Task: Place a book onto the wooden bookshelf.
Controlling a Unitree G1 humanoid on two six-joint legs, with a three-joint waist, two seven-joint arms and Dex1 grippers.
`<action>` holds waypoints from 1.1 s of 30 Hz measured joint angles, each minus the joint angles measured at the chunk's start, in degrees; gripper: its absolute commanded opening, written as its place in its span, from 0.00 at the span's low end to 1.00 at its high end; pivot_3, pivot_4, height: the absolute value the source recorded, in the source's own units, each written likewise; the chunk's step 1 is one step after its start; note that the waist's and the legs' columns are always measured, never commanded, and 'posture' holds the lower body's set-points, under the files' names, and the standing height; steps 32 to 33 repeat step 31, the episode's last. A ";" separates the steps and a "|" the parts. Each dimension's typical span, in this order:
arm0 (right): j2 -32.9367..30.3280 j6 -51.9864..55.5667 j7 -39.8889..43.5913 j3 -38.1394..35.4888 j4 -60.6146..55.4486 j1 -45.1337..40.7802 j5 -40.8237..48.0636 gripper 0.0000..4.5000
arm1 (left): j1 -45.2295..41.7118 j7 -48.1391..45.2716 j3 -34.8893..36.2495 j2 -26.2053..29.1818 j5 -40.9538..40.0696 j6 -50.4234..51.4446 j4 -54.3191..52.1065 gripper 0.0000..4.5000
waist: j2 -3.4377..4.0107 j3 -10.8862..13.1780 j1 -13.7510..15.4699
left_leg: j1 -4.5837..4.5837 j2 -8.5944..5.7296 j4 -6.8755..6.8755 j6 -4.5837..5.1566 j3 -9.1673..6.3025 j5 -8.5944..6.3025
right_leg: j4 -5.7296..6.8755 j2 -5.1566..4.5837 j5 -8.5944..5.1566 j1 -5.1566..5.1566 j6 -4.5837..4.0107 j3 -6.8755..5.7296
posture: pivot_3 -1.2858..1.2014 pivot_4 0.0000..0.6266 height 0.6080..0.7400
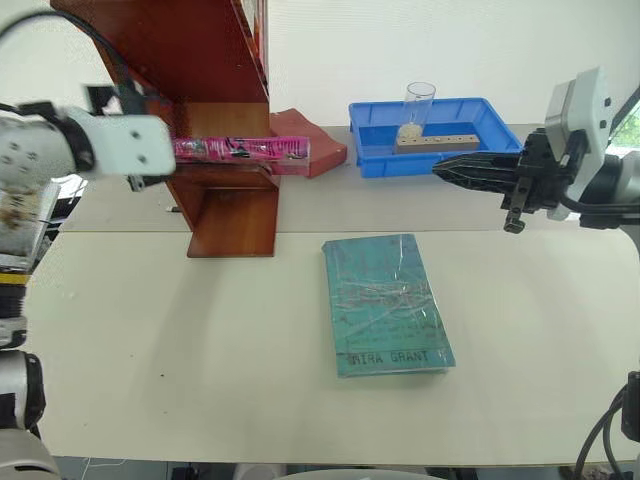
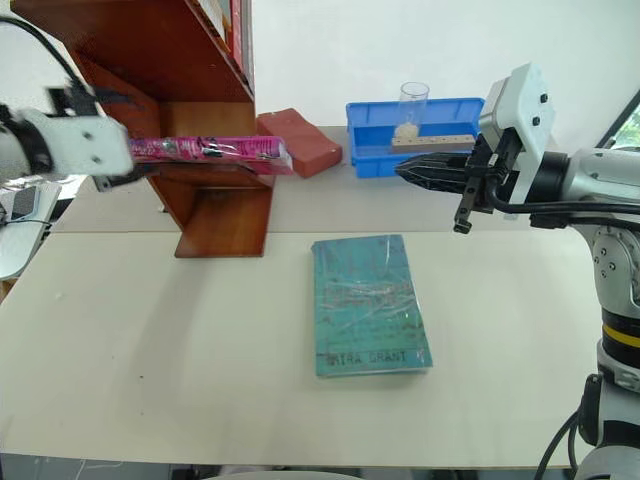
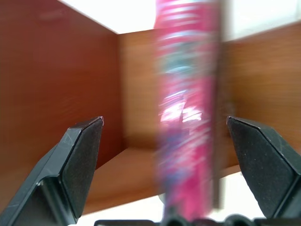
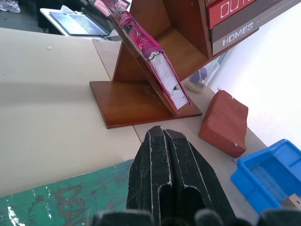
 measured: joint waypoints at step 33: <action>-8.54 -15.48 12.79 3.20 9.93 6.06 -11.15 0.00 | 42.79 -8.00 26.61 -1.92 -35.06 37.03 -25.71 1.00 | -0.17 0.01 0.11 | 0.56 0.36 -0.04 -0.01 0.48 -0.04 | -0.01 -0.03 -0.06 -0.03 -0.25 -0.09 | 0.52 0.24 0.31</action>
